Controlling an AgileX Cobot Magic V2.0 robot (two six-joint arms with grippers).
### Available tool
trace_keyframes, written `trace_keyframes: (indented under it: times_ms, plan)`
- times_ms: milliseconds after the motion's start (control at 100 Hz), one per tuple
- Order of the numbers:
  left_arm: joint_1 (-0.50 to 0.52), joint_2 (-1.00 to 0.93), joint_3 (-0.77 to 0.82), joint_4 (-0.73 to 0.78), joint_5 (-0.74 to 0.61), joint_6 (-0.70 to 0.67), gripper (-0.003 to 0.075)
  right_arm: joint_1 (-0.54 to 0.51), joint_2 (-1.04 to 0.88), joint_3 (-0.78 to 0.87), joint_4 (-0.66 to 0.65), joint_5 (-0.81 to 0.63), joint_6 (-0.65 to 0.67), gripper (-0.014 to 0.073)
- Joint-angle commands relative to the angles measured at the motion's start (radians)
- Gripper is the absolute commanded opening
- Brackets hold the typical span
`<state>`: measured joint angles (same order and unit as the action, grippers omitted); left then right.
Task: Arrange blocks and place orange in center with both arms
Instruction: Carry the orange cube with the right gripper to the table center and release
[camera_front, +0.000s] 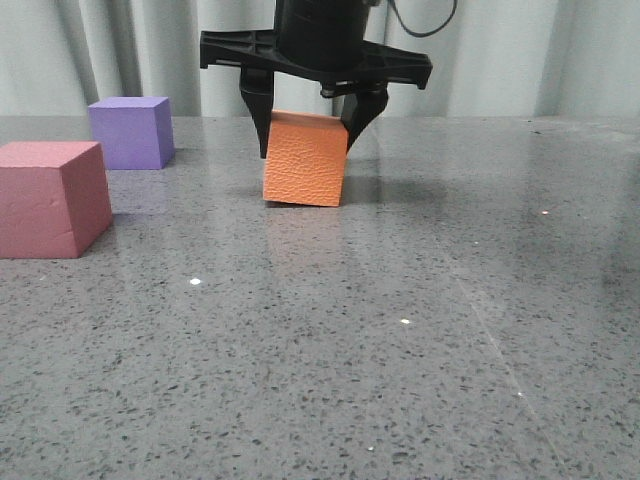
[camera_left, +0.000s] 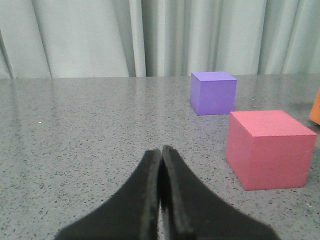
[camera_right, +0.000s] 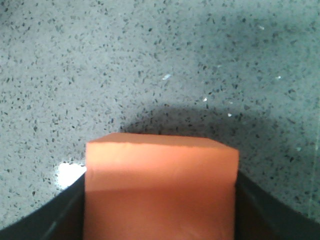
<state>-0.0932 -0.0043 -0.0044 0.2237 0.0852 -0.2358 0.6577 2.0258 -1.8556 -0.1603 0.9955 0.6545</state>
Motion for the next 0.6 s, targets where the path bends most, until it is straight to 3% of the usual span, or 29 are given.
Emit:
trace_keyframes:
  times_ms: [0, 90, 160, 350, 590]
  plan:
    - [0.001, -0.032, 0.054, 0.0, -0.073, -0.001, -0.0019, -0.002, -0.042, -0.026, -0.01, -0.036, 0.004, 0.0081]
    - [0.001, -0.032, 0.054, 0.0, -0.073, -0.001, -0.0019, -0.002, -0.042, -0.026, -0.006, -0.041, 0.004, 0.0113]
    - [0.001, -0.032, 0.054, 0.0, -0.073, -0.001, -0.0019, -0.002, -0.042, -0.026, -0.003, -0.041, 0.003, 0.0202]
    - [0.001, -0.032, 0.054, 0.0, -0.073, -0.001, -0.0019, -0.002, -0.042, -0.026, 0.004, -0.028, -0.009, 0.0618]
    - [0.001, -0.032, 0.054, 0.0, -0.073, -0.001, -0.0019, -0.002, -0.043, -0.053, 0.004, -0.009, -0.009, 0.0584]
